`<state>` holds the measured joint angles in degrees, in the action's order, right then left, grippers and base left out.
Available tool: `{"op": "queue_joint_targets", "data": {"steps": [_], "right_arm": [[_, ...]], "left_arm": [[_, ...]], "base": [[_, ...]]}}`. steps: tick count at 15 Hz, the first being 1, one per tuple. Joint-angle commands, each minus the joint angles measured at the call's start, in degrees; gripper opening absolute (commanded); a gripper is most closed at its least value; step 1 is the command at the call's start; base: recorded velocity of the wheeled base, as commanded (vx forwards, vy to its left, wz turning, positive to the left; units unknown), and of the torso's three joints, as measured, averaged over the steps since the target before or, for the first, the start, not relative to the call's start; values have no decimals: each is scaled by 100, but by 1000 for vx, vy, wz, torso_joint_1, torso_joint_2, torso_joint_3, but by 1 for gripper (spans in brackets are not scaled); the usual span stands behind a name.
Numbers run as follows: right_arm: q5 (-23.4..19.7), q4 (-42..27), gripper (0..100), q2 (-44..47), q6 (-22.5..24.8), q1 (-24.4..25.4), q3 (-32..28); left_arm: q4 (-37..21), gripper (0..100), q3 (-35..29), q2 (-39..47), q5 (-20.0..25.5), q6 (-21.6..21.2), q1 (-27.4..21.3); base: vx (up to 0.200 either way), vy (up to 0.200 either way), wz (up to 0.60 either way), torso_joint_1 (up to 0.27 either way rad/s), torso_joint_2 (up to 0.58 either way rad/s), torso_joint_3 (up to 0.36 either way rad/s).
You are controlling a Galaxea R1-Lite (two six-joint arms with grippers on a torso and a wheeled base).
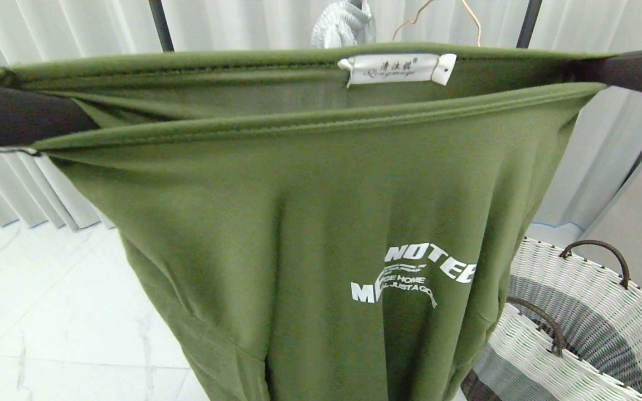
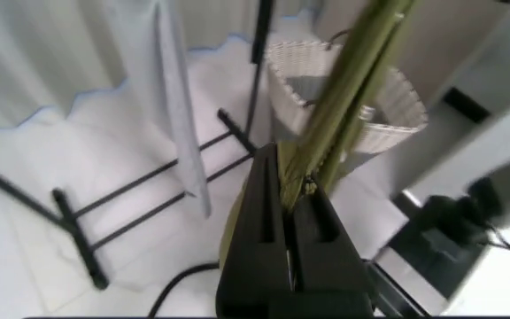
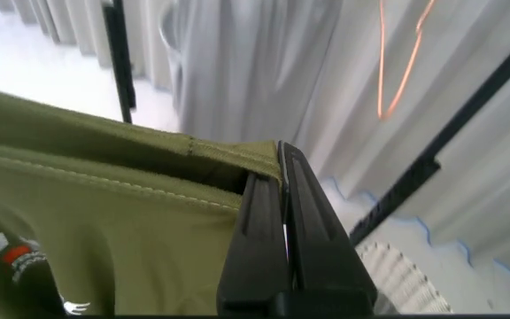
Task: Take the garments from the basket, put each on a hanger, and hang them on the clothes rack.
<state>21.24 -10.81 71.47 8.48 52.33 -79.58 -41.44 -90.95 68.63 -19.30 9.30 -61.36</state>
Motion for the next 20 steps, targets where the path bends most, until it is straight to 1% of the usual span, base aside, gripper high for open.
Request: {"op": "queue_joint_targets", "data": {"steps": [1,3,5,6,7,9,11,12,14,15,17,18,19,20], "right_arm": [[-5,-17,0,-99,-5,5,188],[-5,-17,0,-81,-5,22,171],[3,-44,0,-99,-14,22,180],[12,-70,0,-107,-31,22,197],[12,-88,100,-125,-31,22,215],[3,-228,100,-178,4,40,329],[-120,-255,100,-450,13,233,654],[-339,-272,100,-591,13,269,742],[-990,-272,100,-854,13,277,918],[-1139,-263,100,-925,13,277,980],[-1104,-290,100,-951,13,198,1023],[-1104,-386,100,-969,13,22,1076],[-1113,-510,100,-977,22,-162,1138],[-1104,-641,100,-969,57,-338,1173]], "left_arm": [[136,0,192,142,-13,1,97],[443,0,166,203,-30,-7,133],[505,0,157,229,-21,-139,291],[505,0,166,229,-21,-209,291],[505,0,157,229,-21,-218,291],[505,0,210,221,-30,-227,308],[505,0,227,247,-92,-236,713],[505,0,262,247,-101,-227,871],[514,0,333,238,-109,-227,985],[514,0,333,247,-109,-236,1029],[505,0,341,247,-109,-236,1222],[505,0,350,238,-118,-332,1389],[505,0,438,221,-188,-526,1539],[514,0,605,177,-294,-860,1697]], "base": [[0,0,0,0,0,0],[0,0,0,0,0,0],[0,0,0,0,0,0],[0,0,0,0,0,0],[0,0,0,0,0,0],[0,0,0,0,0,0],[0,0,0,0,0,0],[0,0,0,0,0,0],[0,0,0,0,0,0],[0,0,0,0,0,0],[0,0,0,0,0,0],[0,0,0,0,0,0],[0,0,0,0,0,0],[0,0,0,0,0,0]]}}
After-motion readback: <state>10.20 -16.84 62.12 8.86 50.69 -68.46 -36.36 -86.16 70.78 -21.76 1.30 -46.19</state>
